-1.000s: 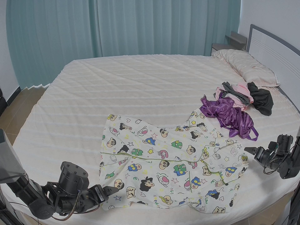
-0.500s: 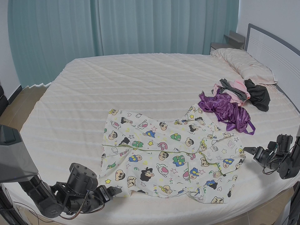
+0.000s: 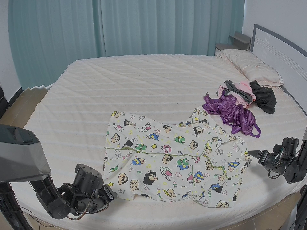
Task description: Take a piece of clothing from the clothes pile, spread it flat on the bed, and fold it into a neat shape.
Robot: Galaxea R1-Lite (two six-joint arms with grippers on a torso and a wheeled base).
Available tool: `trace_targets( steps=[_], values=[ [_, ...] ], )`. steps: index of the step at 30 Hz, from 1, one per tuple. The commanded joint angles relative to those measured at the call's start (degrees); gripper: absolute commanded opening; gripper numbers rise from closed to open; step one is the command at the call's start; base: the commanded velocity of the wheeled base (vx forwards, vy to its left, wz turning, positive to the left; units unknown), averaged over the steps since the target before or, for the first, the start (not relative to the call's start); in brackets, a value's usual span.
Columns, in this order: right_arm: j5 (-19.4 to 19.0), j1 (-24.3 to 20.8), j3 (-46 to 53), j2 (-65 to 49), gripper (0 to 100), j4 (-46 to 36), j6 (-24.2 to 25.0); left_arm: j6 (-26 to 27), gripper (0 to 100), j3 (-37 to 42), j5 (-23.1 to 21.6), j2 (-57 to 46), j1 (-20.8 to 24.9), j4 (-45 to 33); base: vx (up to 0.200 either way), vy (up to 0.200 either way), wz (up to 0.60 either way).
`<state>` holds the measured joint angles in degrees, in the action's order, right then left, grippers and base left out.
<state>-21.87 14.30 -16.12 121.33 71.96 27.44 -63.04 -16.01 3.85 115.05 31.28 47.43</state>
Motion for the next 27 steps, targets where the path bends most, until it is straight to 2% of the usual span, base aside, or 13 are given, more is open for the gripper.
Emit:
trace_targets(
  steps=[1, 6, 9, 15, 18, 27],
  values=[
    [-0.01, -0.15, 0.03, -0.04, 100, 0.02, -0.02, 0.2, 0, 0.63, 1.07, 1.31, -1.22, 0.2, 0.0, 0.0, 0.0],
    [-0.01, -0.15, 0.12, -0.22, 100, 0.02, -0.02, 1.43, 0, 1.15, 4.76, -2.38, -1.22, -0.68, 0.0, 0.0, 0.0],
    [-0.01, -0.15, 0.12, -0.22, 100, 0.02, -0.02, 5.82, 0, 2.03, 5.2, -7.04, -1.75, -4.72, 0.0, 0.0, 0.0],
    [0.16, -0.15, 0.21, -0.13, 100, 0.02, -0.02, 12.5, 0, 1.42, 4.94, -12.57, -5.88, -13.42, 0.0, 0.0, 0.0],
    [0.16, -0.15, 0.21, -0.04, 100, 0.02, -0.02, 14.61, 0, 1.42, 4.67, -12.22, -6.32, -15.71, 0.0, 0.0, 0.0],
    [0.25, -0.24, 0.38, -0.13, 100, 0.02, -0.02, 14.79, 0, 1.33, 3.35, -6.25, -7.11, -14.04, 0.0, 0.0, 0.0]
  ],
)
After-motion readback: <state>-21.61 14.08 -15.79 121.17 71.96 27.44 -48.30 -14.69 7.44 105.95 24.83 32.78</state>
